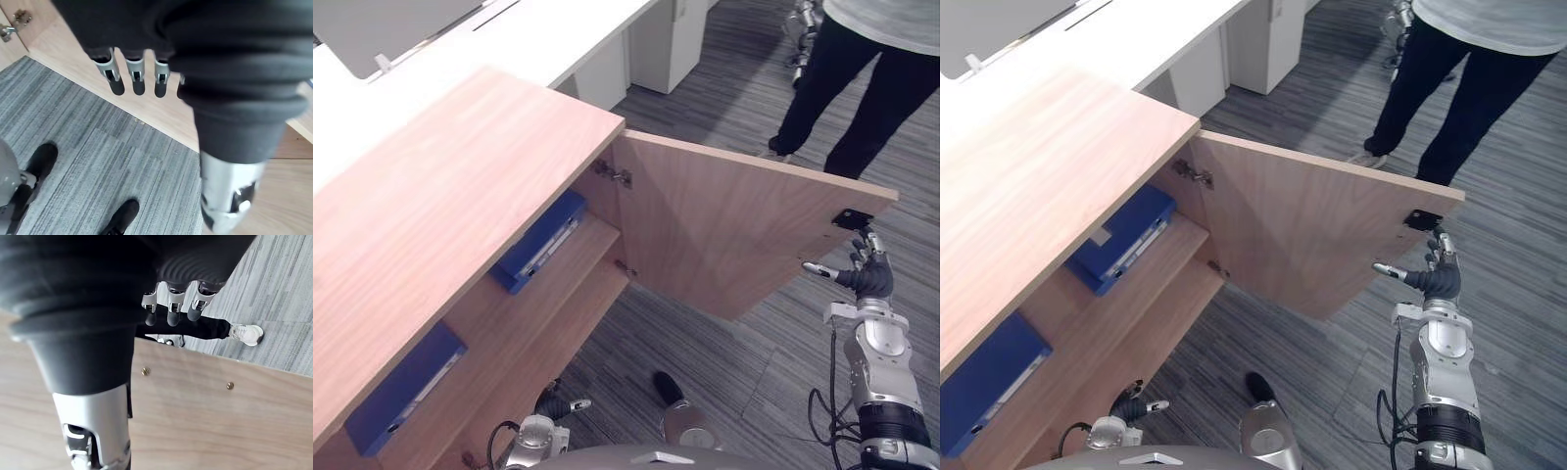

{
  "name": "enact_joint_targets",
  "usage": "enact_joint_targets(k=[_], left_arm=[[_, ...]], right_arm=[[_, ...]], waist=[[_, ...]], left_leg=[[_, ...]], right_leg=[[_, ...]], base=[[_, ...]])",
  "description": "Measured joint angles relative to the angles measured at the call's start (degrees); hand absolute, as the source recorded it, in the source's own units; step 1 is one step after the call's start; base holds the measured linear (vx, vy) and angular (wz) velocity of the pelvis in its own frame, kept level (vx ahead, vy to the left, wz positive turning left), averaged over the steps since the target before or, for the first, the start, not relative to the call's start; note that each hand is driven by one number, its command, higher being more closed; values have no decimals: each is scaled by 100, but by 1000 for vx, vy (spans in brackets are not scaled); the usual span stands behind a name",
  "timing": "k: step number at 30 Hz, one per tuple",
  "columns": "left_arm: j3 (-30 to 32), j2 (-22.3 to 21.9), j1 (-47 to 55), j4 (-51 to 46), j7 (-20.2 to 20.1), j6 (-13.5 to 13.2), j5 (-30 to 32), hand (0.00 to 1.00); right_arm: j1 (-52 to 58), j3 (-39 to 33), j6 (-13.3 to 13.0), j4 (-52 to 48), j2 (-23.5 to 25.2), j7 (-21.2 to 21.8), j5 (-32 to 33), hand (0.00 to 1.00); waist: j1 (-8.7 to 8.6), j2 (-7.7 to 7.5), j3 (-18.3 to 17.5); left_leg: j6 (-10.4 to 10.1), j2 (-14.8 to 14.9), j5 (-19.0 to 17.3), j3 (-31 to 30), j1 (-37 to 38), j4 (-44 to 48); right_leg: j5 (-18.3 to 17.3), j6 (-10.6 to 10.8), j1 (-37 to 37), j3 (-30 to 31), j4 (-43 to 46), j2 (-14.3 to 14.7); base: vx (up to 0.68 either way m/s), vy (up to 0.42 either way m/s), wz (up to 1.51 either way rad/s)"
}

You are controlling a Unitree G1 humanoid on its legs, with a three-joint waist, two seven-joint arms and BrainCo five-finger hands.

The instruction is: Walk over to the cabinet, pick up the folder, carry it to the office cabinet, place the folder inside the office cabinet, then close the office cabinet door

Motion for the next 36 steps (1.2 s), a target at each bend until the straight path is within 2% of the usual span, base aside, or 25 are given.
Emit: enact_joint_targets(k=[7, 15, 17, 22, 25, 30, 33, 36], left_arm=[[-42, 92, 240, 1, 4, 4, 6, 0], [-34, 460, 198, -4, 12, 12, 4, 0], [-34, 494, 196, -2, 14, 16, 7, 0], [-43, 614, 175, 3, 22, 54, 10, 0], [-55, 607, 139, 50, 27, 63, 137, 0], [-180, 617, 103, 302, 57, 114, 334, 0], [-356, 676, 58, 418, 104, 115, 436, 0], [-594, 806, -24, 453, 118, 114, 531, 0]], right_arm=[[-29, -30, -1, 78, -58, -189, -3, 0], [106, -1, -3, -551, 413, -215, -207, 0], [286, 2, -2, -784, 685, -218, -237, 0], [1045, 386, -3, -1726, 1682, -217, -664, 0], [1746, 795, -3, -2334, 2076, -211, -892, 0], [2753, 1614, -6, -3081, 2221, -197, -1270, 0], [3164, 2090, -9, -3406, 2055, -191, -1906, 0], [3299, 2609, -98, -3782, 1668, -31, -2738, 0]], waist=[[-2, 8, 10], [-20, -55, 37], [-22, -122, 30], [-10, -460, 8], [-25, -655, -4], [-90, -842, -47], [-82, -940, -49], [-24, -1065, -82]], left_leg=[[42, -87, 25, -246, -34, 7], [21, -90, -27, -707, -108, 88], [13, -44, -65, -716, -99, 160], [18, -19, -163, -615, -9, 233], [22, 9, -270, -553, -1, 405], [39, 70, -476, -537, 2, 744], [58, 128, -643, -613, -15, 1006], [98, 108, -741, -954, -149, 1188]], right_leg=[[61, 29, 138, -190, -211, -134], [345, 44, 185, -16, -559, -88], [361, 30, 202, 18, -557, -48], [482, 25, 151, 408, -597, 86], [548, 32, 150, 549, -594, 112], [570, 22, 201, 663, -536, 128], [541, -41, 282, 663, -536, 110], [519, -70, 289, 456, -466, 21]], base=[[-66, -37, 17], [-32, -70, -14], [-40, -79, -10], [-66, -77, -38], [-63, -74, -26], [-58, -45, -14], [-81, -26, -2], [-110, -27, 26]])
